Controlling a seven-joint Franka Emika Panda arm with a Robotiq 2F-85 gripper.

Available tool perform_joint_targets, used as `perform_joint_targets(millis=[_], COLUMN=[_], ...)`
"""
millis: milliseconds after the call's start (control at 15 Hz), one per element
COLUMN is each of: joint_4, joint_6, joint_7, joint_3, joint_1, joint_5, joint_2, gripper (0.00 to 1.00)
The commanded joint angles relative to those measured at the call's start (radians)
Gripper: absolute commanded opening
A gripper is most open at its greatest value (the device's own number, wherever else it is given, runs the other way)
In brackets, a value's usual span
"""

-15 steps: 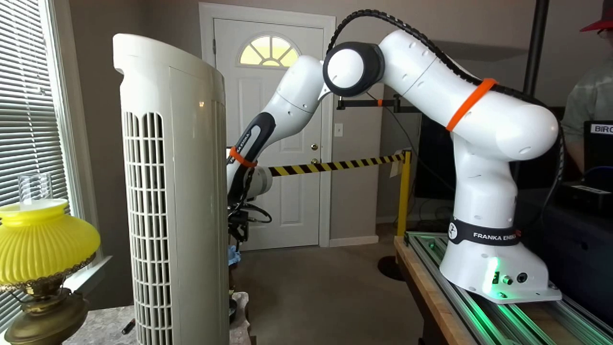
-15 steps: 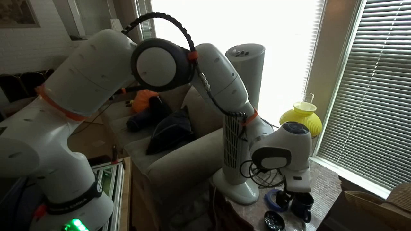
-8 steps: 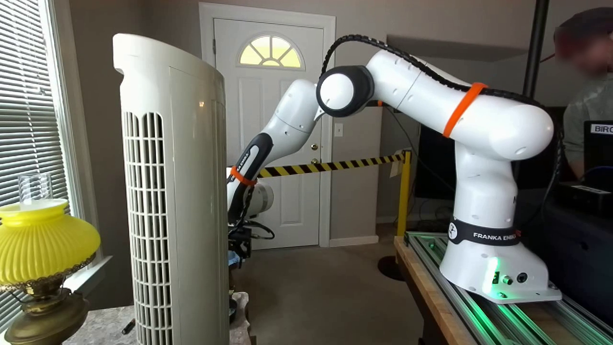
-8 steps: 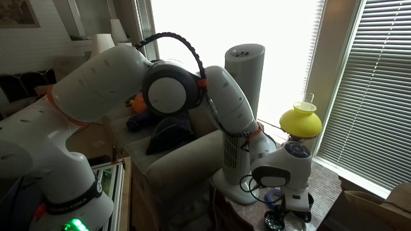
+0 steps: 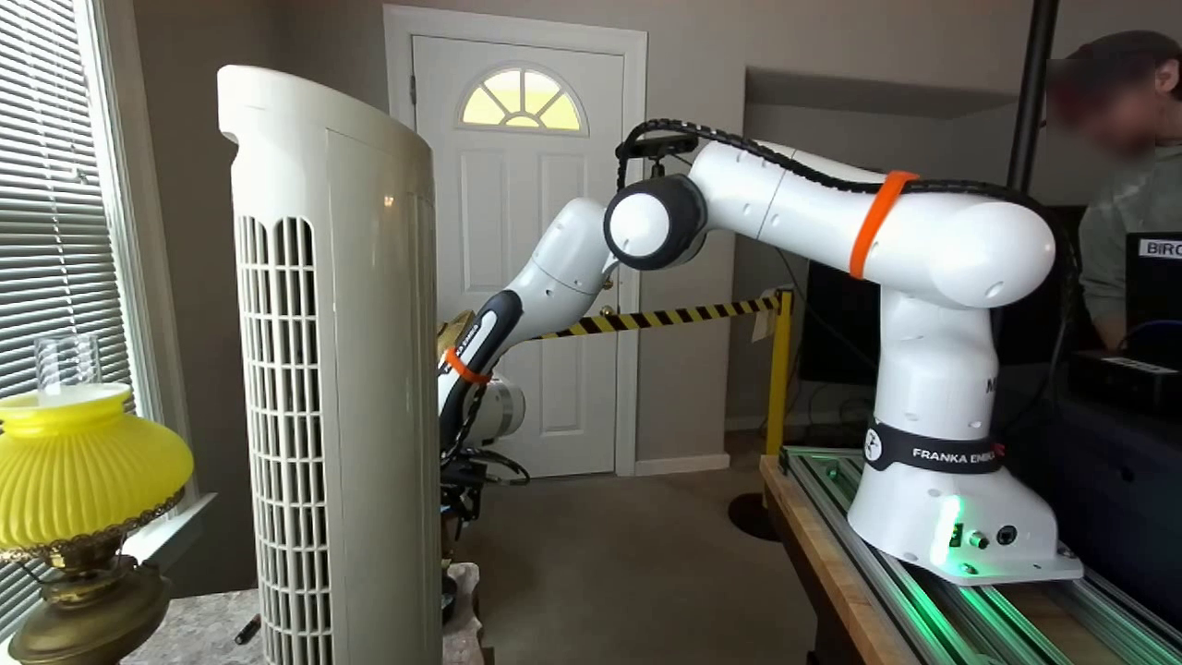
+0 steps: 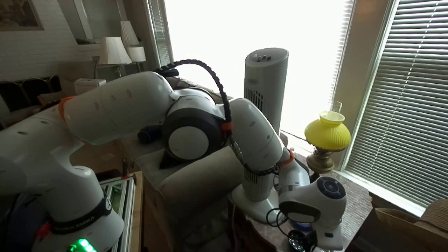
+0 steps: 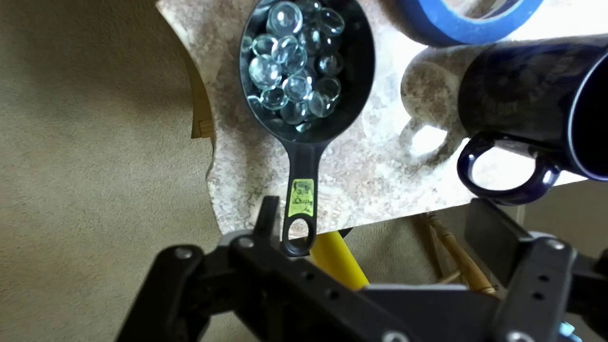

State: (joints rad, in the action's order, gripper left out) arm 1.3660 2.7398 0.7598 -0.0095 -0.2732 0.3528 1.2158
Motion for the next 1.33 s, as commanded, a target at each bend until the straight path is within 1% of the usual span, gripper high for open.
perform_joint_targets(millis=[0,200,600,733,800,1200,1267], joint_4=[-0.109,-0.131,-0.191,-0.207,-0.152,-0.156,-0.155], joint_6=[-0.049,-0.098,-0.161,-0.162,-0.138,-0.139,-0.126], joint_7=[-0.037,-0.025,-0.021,-0.018,-0.018,-0.018,-0.017], joint_3=[-0.007,-0.023,-0.019,-0.012,-0.033,-0.037,-0.037], joint_1=[-0.008,-0.005,-0.010,-0.013,0.004,0.008,0.012], joint_5=[0.027,0.023,0.029,0.038,0.030,0.028,0.028], joint_2=[0.087,0.103,0.133,0.142,0.106,0.112,0.118], gripper=[1.00,1.00,1.00,1.00,1.00,1.00,1.00])
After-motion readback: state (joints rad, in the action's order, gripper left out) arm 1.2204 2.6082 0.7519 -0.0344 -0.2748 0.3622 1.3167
